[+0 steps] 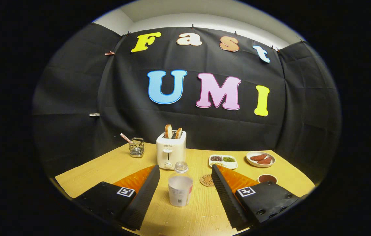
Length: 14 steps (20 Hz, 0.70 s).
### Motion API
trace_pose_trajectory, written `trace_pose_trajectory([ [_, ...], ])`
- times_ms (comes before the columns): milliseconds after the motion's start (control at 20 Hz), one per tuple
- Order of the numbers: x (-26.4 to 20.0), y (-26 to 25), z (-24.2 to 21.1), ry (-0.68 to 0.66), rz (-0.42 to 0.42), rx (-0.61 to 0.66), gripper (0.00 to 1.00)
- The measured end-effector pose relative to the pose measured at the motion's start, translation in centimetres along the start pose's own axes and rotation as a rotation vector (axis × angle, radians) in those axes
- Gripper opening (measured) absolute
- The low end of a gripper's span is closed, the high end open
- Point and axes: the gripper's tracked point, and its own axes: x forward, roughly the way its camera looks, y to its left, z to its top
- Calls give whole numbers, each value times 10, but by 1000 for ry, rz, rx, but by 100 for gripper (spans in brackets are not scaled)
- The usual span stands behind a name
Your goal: Take the bottle from table, then pour the juice into the cup, finally place the bottle on the coaster
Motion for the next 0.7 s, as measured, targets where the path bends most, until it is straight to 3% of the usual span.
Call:
trace_pose_trajectory([
  [350, 32, 9, -50, 48, -25, 70, 97],
  [700, 64, 13, -92, 61, -44, 41, 97],
])
